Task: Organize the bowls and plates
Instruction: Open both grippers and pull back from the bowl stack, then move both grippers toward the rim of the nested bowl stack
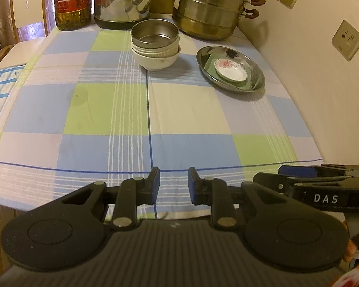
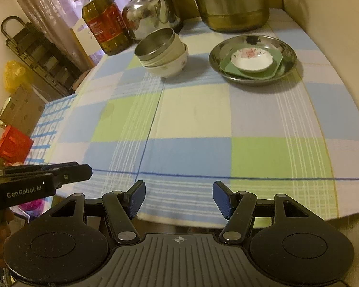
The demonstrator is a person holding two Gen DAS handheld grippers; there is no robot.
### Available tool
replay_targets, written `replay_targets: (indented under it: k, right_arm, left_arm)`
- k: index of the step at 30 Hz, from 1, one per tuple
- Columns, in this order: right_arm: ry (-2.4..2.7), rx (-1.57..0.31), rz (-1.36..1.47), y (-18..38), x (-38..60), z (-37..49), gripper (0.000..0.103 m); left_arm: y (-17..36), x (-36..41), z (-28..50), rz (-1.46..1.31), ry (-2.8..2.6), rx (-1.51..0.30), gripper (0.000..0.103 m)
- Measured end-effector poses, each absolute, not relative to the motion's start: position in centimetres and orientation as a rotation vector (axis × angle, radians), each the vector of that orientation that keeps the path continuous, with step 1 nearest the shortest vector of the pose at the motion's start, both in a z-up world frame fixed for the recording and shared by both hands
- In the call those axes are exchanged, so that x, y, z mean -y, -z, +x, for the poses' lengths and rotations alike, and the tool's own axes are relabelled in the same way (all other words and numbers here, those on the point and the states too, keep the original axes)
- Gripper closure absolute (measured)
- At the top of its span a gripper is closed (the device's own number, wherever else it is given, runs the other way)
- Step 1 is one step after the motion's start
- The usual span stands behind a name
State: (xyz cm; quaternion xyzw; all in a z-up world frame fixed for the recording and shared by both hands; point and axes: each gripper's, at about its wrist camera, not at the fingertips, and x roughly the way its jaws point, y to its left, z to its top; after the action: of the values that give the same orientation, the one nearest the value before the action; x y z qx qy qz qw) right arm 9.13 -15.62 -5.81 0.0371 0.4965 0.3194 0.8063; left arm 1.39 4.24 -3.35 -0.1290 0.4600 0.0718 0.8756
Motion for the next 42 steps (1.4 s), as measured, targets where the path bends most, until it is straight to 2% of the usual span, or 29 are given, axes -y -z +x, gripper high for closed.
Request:
replay_targets:
  k: [30, 42]
  right_arm:
    - [-0.712, -1.069, 0.085, 5.8, 16.6, 7.9, 0.041]
    - [-0.695, -1.071, 0.103, 5.9, 16.5, 9.1, 0.041]
  left_arm:
    - [3.4, -3.0, -0.3, -0.279, -0.187, -0.961, 0.081]
    - [3.7, -3.5, 1.3, -0.275, -0.174, -0.962, 0.081]
